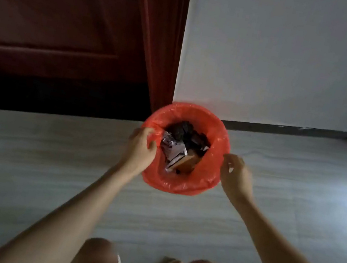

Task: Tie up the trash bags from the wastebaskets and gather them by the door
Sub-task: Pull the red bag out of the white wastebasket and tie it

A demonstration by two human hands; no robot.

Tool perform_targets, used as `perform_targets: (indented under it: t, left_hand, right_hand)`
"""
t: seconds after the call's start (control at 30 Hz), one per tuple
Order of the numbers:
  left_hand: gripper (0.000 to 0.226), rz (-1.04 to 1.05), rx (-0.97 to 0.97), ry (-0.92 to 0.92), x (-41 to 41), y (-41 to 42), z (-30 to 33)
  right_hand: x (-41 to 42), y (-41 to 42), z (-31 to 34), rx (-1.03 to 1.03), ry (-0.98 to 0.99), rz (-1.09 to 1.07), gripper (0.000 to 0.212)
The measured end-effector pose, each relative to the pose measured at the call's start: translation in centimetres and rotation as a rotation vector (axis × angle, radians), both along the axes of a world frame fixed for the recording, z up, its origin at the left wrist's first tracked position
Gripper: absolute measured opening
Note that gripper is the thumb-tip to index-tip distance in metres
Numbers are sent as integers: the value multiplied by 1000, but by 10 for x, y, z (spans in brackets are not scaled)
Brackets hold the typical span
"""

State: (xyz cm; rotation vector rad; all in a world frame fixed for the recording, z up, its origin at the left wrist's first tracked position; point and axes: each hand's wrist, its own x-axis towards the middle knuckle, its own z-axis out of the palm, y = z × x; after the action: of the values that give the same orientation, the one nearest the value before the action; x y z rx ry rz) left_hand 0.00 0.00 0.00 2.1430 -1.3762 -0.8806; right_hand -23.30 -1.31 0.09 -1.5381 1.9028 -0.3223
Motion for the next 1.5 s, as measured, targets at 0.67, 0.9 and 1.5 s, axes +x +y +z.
perform_targets:
  t: [0.67, 0.9, 1.5]
  left_hand:
    - [24, -91, -592, -402, 21, -76, -149]
    - [14, -233, -672, -507, 32, -75, -136]
    - [9, -106, -432, -46, 24, -84, -106]
  right_hand:
    - [21, -83, -140, -632, -78, 179, 29]
    - [3, -87, -122, -549, 167, 386, 37]
    - [17, -92, -103, -393, -288, 52, 47]
